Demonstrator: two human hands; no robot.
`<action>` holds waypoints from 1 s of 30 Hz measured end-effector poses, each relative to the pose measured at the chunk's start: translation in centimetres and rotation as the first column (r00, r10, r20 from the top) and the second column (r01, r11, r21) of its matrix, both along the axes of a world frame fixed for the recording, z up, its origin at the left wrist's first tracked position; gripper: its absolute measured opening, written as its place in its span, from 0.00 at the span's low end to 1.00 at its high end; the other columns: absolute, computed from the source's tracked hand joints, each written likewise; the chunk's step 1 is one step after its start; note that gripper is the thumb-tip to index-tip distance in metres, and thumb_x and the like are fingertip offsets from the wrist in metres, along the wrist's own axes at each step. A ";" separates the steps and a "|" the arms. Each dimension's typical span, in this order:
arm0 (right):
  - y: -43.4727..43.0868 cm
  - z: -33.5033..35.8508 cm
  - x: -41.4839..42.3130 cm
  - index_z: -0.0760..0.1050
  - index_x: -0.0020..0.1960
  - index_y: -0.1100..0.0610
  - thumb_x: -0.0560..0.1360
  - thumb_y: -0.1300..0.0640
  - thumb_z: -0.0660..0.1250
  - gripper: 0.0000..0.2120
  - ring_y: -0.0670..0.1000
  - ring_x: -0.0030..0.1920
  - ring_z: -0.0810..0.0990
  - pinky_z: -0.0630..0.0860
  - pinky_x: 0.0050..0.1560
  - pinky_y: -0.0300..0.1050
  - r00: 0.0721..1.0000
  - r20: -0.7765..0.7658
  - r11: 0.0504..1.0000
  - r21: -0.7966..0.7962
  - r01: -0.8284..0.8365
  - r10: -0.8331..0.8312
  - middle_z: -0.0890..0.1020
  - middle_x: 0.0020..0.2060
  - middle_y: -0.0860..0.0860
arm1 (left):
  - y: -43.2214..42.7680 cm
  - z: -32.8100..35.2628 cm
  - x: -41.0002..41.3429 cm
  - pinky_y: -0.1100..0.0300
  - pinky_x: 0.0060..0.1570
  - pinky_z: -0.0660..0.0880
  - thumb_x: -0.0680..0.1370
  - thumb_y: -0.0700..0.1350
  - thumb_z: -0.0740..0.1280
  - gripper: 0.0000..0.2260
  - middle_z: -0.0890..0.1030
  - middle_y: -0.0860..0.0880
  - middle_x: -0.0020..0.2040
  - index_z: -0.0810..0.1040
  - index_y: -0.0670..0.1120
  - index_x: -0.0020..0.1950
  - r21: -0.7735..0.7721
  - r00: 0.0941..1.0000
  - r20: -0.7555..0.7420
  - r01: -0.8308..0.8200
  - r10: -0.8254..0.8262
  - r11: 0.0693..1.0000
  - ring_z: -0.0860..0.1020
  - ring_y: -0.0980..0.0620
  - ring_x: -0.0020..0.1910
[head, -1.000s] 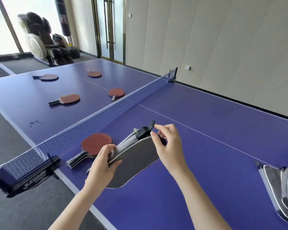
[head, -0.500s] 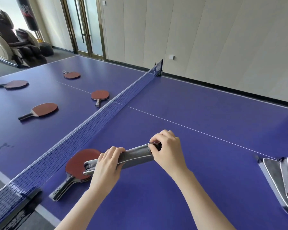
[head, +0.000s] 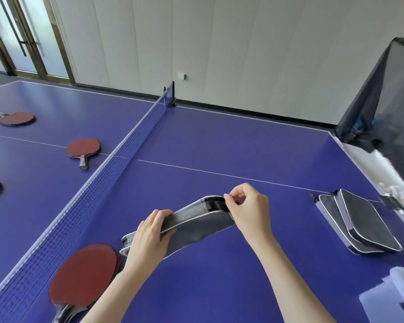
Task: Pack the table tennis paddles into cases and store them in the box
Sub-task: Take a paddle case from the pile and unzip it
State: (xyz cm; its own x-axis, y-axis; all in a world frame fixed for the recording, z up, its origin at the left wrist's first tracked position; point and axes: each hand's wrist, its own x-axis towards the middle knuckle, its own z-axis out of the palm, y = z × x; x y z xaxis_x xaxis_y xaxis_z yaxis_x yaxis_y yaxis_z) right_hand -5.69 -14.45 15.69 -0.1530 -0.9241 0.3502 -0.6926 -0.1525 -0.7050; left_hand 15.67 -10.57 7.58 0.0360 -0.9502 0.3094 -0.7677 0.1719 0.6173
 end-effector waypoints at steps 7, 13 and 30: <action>-0.3 -0.6 -2.3 0.77 0.39 0.58 0.71 0.60 0.71 0.04 0.40 0.36 0.77 0.68 0.32 0.30 0.972 0.106 0.969 0.157 0.190 -0.208 0.80 0.32 0.45 | -0.7 1.3 0.9 0.77 0.45 0.66 0.74 0.40 0.71 0.11 0.75 0.63 0.42 0.75 0.55 0.49 0.028 0.978 -0.200 0.064 -0.057 0.998 0.73 0.65 0.47; 0.9 -2.5 -3.4 0.78 0.44 0.57 0.71 0.58 0.72 0.05 0.47 0.41 0.80 0.72 0.37 0.37 0.926 0.220 0.937 0.237 0.255 -0.308 0.82 0.36 0.47 | -1.1 2.0 3.0 0.73 0.41 0.69 0.71 0.36 0.74 0.22 0.79 0.60 0.44 0.72 0.64 0.45 0.037 0.879 -0.472 0.095 -0.066 0.995 0.76 0.59 0.43; 1.7 -3.7 -2.7 0.77 0.39 0.60 0.72 0.67 0.69 0.05 0.45 0.37 0.77 0.75 0.40 0.40 0.988 -0.146 0.963 -0.254 -0.090 0.054 0.77 0.36 0.48 | -2.5 3.8 5.2 0.45 0.49 0.77 0.73 0.36 0.69 0.12 0.82 0.38 0.51 0.75 0.39 0.56 0.395 0.400 -0.884 0.366 0.241 0.843 0.80 0.40 0.48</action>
